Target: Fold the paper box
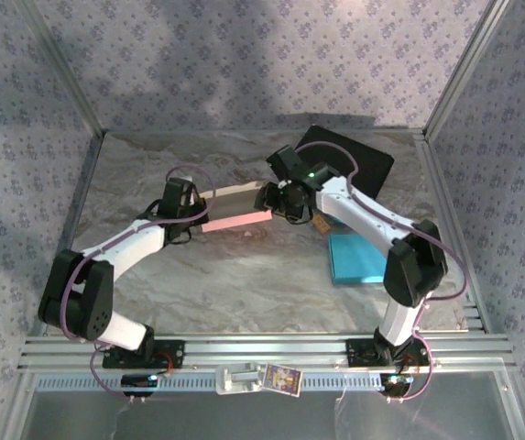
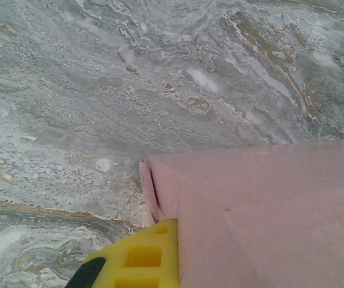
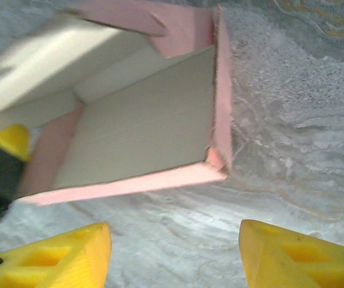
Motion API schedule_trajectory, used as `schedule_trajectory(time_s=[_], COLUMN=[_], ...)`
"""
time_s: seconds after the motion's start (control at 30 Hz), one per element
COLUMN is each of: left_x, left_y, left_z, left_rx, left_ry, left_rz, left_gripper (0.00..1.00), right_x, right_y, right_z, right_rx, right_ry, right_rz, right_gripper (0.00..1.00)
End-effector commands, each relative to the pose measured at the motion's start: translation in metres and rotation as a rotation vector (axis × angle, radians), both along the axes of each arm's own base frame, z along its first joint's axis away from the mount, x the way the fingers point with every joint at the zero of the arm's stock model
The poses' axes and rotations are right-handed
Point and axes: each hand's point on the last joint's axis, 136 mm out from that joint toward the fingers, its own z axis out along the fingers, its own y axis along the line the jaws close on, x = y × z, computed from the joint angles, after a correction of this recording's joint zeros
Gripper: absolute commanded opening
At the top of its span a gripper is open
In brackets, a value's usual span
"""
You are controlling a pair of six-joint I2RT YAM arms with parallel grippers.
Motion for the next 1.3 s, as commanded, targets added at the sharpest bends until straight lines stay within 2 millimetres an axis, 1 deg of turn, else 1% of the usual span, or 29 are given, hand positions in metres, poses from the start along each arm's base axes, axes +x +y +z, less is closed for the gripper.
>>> schedule_trajectory(time_s=[0.0,0.03,0.1,0.2,0.27,0.4,0.47,0.5,0.57,0.67,0.77,0.9,1.0,1.07,1.27], left_x=[-0.012,-0.015,-0.019,-0.027,-0.033,-0.047,-0.053,-0.056,-0.06,-0.064,-0.067,-0.074,-0.081,-0.087,-0.115], left_y=[0.003,0.002,0.001,-0.004,-0.008,-0.015,-0.017,-0.018,-0.018,-0.02,-0.023,-0.025,-0.026,-0.027,-0.022], left_z=[-0.002,-0.003,-0.004,-0.005,-0.007,-0.014,-0.019,-0.02,-0.023,-0.026,-0.026,-0.031,-0.035,-0.039,-0.056], left_rx=[0.056,0.06,0.074,0.08,0.086,0.091,0.097,0.095,0.094,0.097,0.098,0.09,0.075,0.059,0.001], left_ry=[0.031,0.029,0.027,0.015,0.012,0.017,0.019,0.019,0.02,0.026,0.028,0.053,0.082,0.105,0.192], left_rz=[0.0,-0.002,-0.003,-0.009,-0.017,-0.037,-0.04,-0.041,-0.041,-0.046,-0.053,-0.058,-0.061,-0.06,-0.032], left_gripper=[0.0,0.0,0.0,0.0,0.0,0.0,0.0,0.0,0.0,0.0,0.01,0.03,0.06,0.1,0.22], right_x=[-0.012,-0.012,-0.004,0.021,0.042,0.071,0.088,0.092,0.099,0.096,0.082,0.065,0.056,0.048,0.026], right_y=[-0.006,-0.007,-0.009,-0.016,-0.019,-0.02,-0.02,-0.021,-0.023,-0.024,-0.017,-0.013,-0.01,-0.01,-0.008], right_z=[0.032,0.036,0.044,0.056,0.057,0.039,0.034,0.03,0.014,-0.014,-0.04,-0.065,-0.076,-0.084,-0.106], right_rx=[0.116,0.161,0.235,0.315,0.329,0.321,0.289,0.259,0.191,0.128,0.114,0.055,0.036,0.011,-0.05], right_ry=[0.022,0.042,0.057,0.052,0.051,0.133,0.107,0.103,0.121,0.19,0.271,0.315,0.33,0.334,0.318], right_rz=[-0.064,-0.104,-0.185,-0.288,-0.328,-0.358,-0.326,-0.31,-0.256,-0.189,-0.109,-0.027,0.008,0.032,0.11], right_gripper=[0.58,0.58,0.56,0.55,0.53,0.46,0.45,0.44,0.42,0.42,0.44,0.46,0.46,0.46,0.44])
